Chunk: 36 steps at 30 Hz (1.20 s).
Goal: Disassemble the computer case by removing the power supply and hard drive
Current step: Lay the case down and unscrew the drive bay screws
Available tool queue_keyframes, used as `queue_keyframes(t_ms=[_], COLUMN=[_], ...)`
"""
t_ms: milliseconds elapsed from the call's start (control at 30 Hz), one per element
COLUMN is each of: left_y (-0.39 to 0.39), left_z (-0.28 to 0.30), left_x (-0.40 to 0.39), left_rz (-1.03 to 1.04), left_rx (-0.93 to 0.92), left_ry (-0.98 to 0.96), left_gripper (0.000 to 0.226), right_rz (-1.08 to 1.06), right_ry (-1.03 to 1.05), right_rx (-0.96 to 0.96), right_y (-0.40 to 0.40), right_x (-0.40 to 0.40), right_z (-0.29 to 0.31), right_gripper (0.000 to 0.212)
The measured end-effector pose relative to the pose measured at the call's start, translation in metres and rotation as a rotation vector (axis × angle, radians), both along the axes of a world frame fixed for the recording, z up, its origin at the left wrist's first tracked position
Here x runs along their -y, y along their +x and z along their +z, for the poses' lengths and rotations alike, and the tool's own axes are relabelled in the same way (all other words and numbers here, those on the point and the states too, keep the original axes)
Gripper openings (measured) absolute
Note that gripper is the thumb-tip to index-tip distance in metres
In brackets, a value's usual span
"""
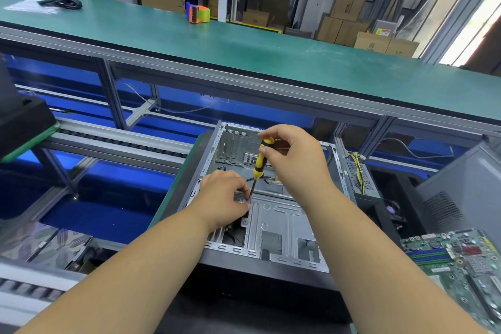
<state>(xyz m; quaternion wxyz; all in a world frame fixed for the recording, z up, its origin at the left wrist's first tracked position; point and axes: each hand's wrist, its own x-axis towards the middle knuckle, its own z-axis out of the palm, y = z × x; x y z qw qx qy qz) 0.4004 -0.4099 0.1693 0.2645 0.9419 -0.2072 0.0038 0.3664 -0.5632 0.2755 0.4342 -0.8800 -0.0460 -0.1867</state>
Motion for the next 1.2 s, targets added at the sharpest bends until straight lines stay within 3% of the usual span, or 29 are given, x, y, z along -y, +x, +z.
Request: queue_keyframes(t_ms=[167, 467, 833, 1033, 1200], left_y=[-0.001, -0.003, -0.006, -0.008, -0.008], left_z=[-0.001, 0.004, 0.006, 0.01, 0.01], left_x=[-0.001, 0.0, -0.001, 0.0, 0.0], left_rz=[-0.012, -0.002, -0.007, -0.008, -0.005], left_rx=[-0.004, -0.012, -0.025, -0.021, -0.022], left_ry=[-0.018, -0.005, -0.006, -0.003, 0.01], left_gripper=[0.018, 0.011, 0.015, 0.02, 0.016], right_rz=[0.028, -0.001, 0.029, 0.006, -0.031], right_ry=[-0.137, -0.041, -0.213, -0.183, -0.166], right_rx=[-0.03, -0.029, -0.12, 0.013, 0.004], right_y=[-0.005, -0.007, -0.004, -0.008, -0.005], right_x=[0.001, -0.006, -0.001, -0.005, -0.005], right_z=[0.0, 0.001, 0.001, -0.005, -0.002], right_gripper=[0.03, 0.014, 0.024, 0.018, 0.021])
